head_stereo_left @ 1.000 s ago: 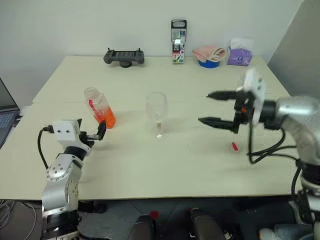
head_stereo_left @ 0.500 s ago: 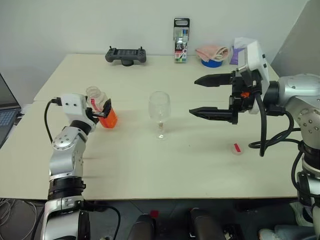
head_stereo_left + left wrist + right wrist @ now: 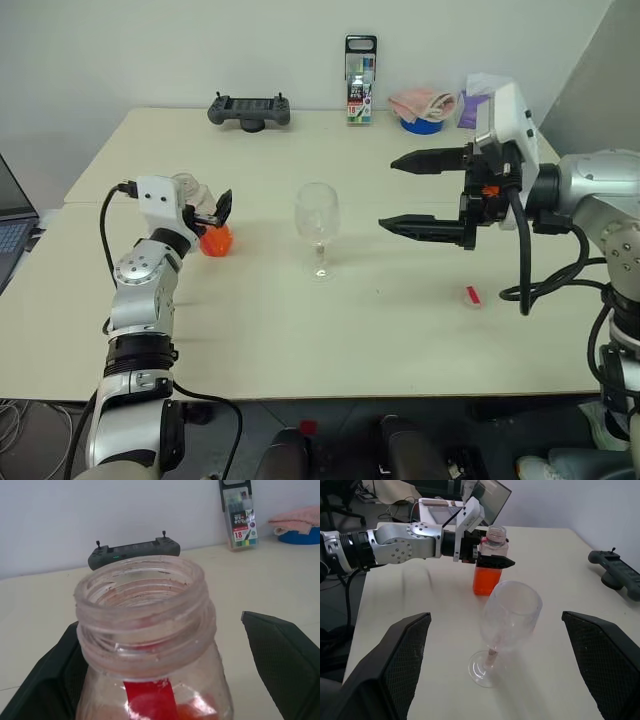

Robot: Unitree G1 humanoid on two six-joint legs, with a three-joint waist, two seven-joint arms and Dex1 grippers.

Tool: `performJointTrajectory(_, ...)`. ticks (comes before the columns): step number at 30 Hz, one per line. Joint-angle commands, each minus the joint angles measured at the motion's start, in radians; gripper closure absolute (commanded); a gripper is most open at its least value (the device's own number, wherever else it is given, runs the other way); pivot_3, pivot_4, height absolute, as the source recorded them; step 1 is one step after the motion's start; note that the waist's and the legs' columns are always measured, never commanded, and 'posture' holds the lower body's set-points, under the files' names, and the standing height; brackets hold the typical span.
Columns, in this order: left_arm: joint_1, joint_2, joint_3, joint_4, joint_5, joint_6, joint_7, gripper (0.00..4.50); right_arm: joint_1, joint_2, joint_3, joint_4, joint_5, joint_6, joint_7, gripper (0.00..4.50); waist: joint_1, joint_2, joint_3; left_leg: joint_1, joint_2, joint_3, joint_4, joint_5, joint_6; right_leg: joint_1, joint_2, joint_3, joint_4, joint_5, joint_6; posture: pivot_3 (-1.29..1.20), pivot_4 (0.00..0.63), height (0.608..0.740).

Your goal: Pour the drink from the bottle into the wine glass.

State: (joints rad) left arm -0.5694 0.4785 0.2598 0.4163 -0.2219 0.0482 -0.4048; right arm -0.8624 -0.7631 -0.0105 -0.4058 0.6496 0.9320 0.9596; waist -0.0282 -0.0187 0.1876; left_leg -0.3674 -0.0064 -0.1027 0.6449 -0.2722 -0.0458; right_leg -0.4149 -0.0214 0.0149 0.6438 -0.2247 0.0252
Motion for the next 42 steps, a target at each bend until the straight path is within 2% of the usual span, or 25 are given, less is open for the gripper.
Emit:
performJointTrajectory(1, -0.019, 0.015, 0.003, -0.005, 0.003, -0.026, -0.008, 0.56, 0.009, -0.015, -0.034, -0.046, 0.024, 0.013, -0.03, 0.0, 0.0, 0.0, 0.0, 0.0, 0.0, 0.0, 0.0, 0.0, 0.0, 0.0, 0.0, 0.0, 0.0, 0.0, 0.0, 0.0, 0.15, 0.74)
performJointTrajectory(7, -0.078, 0.034, -0.008, 0.046, 0.007, -0.047, -0.05, 2.35, 0.073, 0.02, -0.086, -0.093, 0.016, 0.006, -0.159, 0.0, 0.0, -0.001, 0.0, 0.0, 0.0, 0.0, 0.0, 0.0, 0.0, 0.0, 0.0, 0.0, 0.001, 0.0, 0.0, 0.0, 0.15, 0.74)
performJointTrajectory(12, -0.179, 0.093, -0.104, 0.08, 0.066, -0.13, -0.193, 2.37, 0.252, 0.108, -0.182, -0.223, 0.028, -0.003, -0.33, 0.0, 0.006, -0.003, 0.0, -0.003, 0.0, -0.001, 0.001, 0.0, 0.0, -0.002, 0.0, -0.001, 0.001, 0.0, 0.0, 0.0, 0.15, 0.74)
performJointTrajectory(15, -0.254, 0.111, -0.173, 0.124, 0.118, -0.239, -0.275, 2.37, 0.386, 0.151, -0.181, -0.325, 0.015, -0.03, -0.401, 0.0, 0.013, -0.003, 0.0, -0.013, -0.001, -0.003, 0.002, 0.002, -0.003, -0.01, 0.0, -0.003, 0.001, 0.004, -0.005, 0.0, 0.15, 0.74)
performJointTrajectory(18, -0.32, 0.109, -0.203, 0.193, 0.142, -0.331, -0.316, 2.37, 0.455, 0.164, -0.155, -0.382, 0.01, -0.045, -0.433, 0.0, 0.015, -0.003, 0.0, -0.013, -0.001, -0.002, 0.002, 0.002, -0.003, -0.011, -0.001, -0.002, 0.001, 0.004, -0.004, 0.0, 0.15, 0.74)
performJointTrajectory(23, -0.417, 0.111, -0.278, 0.352, 0.231, -0.558, -0.359, 2.37, 0.482, 0.176, -0.137, -0.425, 0.042, -0.05, -0.459, 0.0, 0.0, -0.003, 0.0, -0.013, -0.001, -0.002, 0.002, 0.002, -0.003, -0.01, 0.0, -0.002, 0.001, 0.003, -0.003, 0.0, 0.15, 0.74)
performJointTrajectory(30, -0.517, 0.083, -0.333, 0.516, 0.295, -0.78, -0.372, 2.37, 0.509, 0.166, -0.137, -0.463, 0.101, -0.05, -0.47, 0.0, -0.001, -0.003, 0.0, -0.013, 0.0, -0.002, 0.002, 0.002, -0.002, -0.01, 0.001, -0.002, 0.002, 0.001, 0.0, 0.0, 0.15, 0.74)
performJointTrajectory(42, -0.599, 0.106, -0.415, 0.633, 0.484, -1.024, -0.217, 2.37, 0.522, 0.135, -0.118, -0.457, 0.085, -0.071, -0.488, 0.0, -0.002, -0.003, 0.0, -0.012, -0.001, -0.002, 0.003, 0.002, -0.002, -0.01, 0.001, -0.002, 0.003, 0.002, 0.0, 0.0, 0.15, 0.74)
